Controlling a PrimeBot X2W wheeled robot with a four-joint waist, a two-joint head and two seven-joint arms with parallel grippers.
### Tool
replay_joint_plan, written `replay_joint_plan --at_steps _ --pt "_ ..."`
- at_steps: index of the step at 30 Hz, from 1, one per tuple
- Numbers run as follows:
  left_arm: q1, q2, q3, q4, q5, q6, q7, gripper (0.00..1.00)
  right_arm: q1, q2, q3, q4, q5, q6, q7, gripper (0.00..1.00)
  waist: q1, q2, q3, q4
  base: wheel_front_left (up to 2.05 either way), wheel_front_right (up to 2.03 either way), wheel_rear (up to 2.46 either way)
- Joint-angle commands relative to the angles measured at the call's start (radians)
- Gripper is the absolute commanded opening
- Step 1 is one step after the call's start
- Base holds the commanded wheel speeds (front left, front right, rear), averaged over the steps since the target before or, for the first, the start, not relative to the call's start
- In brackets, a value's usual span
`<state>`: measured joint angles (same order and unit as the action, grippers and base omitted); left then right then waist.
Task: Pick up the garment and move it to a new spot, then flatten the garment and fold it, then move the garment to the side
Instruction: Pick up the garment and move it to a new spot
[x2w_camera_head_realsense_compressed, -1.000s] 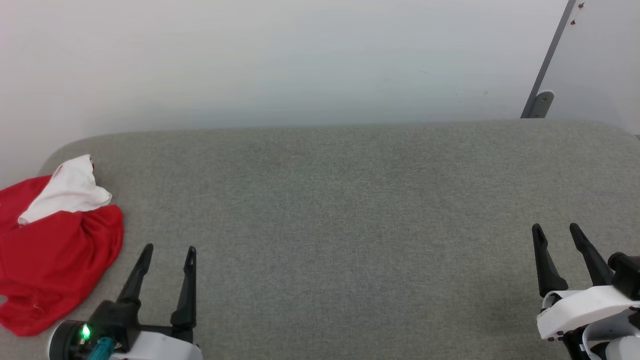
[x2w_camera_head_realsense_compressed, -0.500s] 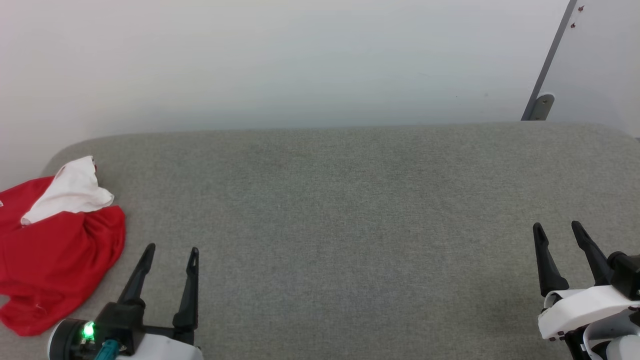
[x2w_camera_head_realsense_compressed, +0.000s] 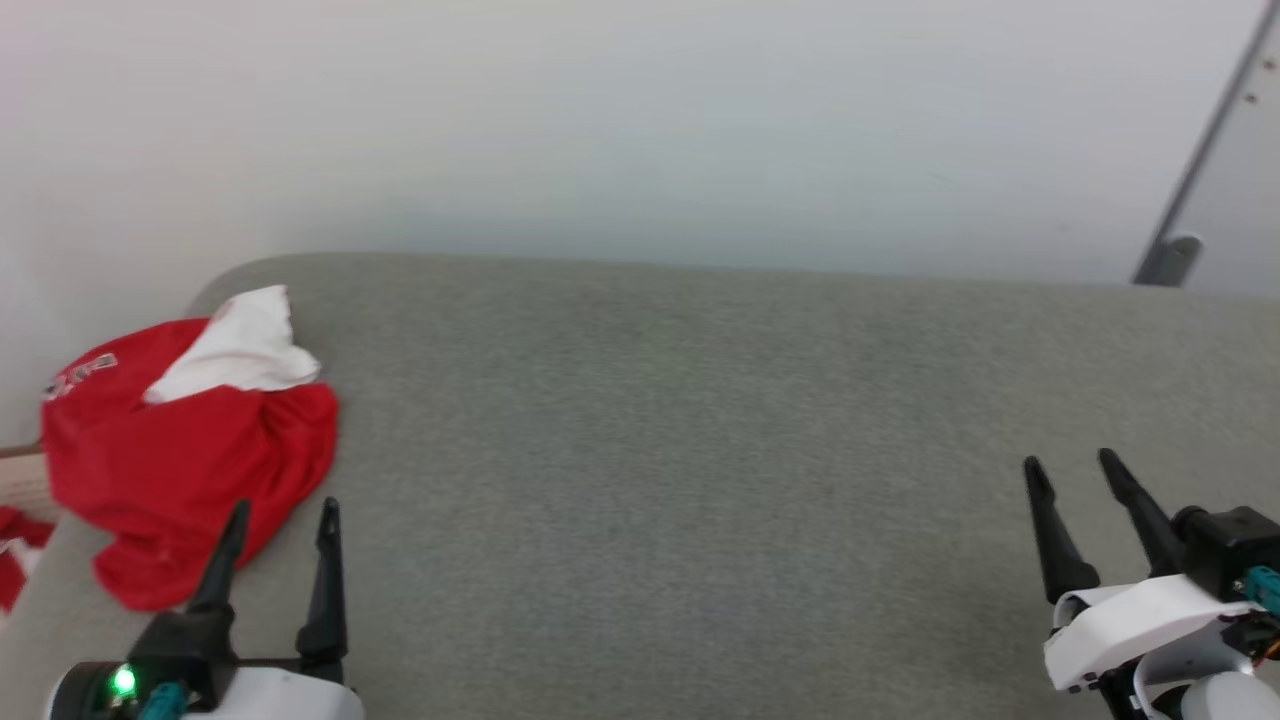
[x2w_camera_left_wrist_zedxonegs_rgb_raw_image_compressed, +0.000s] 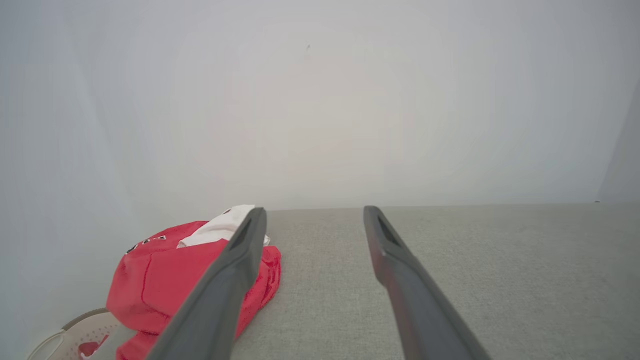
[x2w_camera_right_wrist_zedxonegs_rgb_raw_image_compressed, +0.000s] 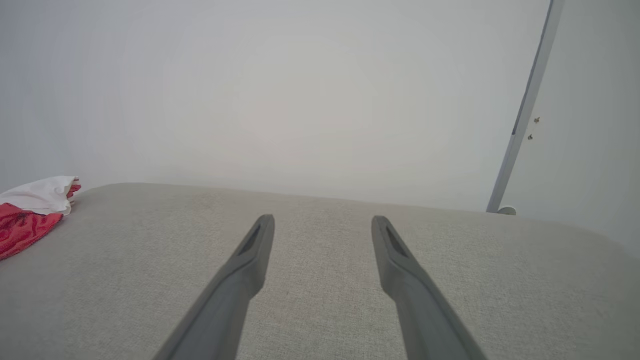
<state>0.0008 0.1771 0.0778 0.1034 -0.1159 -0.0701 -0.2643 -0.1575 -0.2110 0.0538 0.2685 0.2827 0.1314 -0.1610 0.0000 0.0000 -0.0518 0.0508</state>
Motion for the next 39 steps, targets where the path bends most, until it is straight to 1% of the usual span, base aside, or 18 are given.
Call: replay_joint_plan --at_steps 1,4,13,20,25,32,35,39 --pt "0.009 0.005 0.011 0.003 -0.008 0.008 0.0 1.0 0.002 0.001 0.013 0.002 0.004 -0.001 0.003 1.0 0.0 0.0 -0.032 0.075 0.0 0.0 0.0" --pt "0.02 0.01 0.032 0.006 -0.016 0.017 0.0 1.0 -0.002 0.002 0.039 0.008 0.01 -0.001 0.008 1.0 0.0 0.0 -0.049 0.121 0.0 0.0 0.0" --pt "0.045 0.03 0.052 0.005 -0.028 0.027 0.005 1.0 -0.01 0.013 0.1 0.031 0.037 -0.001 0.002 1.0 0.0 0.0 -0.089 0.247 0.0 0.0 0.0" --pt "0.056 0.038 0.056 -0.006 -0.042 0.027 0.025 1.0 -0.013 0.022 0.121 0.054 0.048 -0.001 -0.008 1.0 0.0 0.0 -0.099 0.303 0.0 0.0 0.0" --pt "0.019 0.041 0.053 -0.003 -0.07 0.016 0.051 1.0 -0.022 0.016 0.125 0.056 0.051 -0.001 -0.005 1.0 0.0 0.0 -0.084 0.306 0.0 0.0 0.0" --pt "-0.068 0.072 0.056 0.02 -0.108 -0.004 0.116 1.0 -0.036 -0.005 0.128 0.051 0.051 -0.001 0.003 1.0 0.0 0.0 -0.045 0.275 0.0 0.0 0.0" --pt "-0.124 0.103 0.062 0.04 -0.135 -0.017 0.159 1.0 -0.041 -0.019 0.13 0.04 0.046 -0.001 0.016 1.0 0.0 0.0 -0.018 0.249 0.0 0.0 0.0" --pt "-0.228 0.15 0.066 0.076 -0.178 -0.034 0.227 1.0 -0.059 -0.045 0.123 0.007 0.04 -0.001 0.035 1.0 0.0 0.0 0.051 0.213 0.0 0.0 0.0"
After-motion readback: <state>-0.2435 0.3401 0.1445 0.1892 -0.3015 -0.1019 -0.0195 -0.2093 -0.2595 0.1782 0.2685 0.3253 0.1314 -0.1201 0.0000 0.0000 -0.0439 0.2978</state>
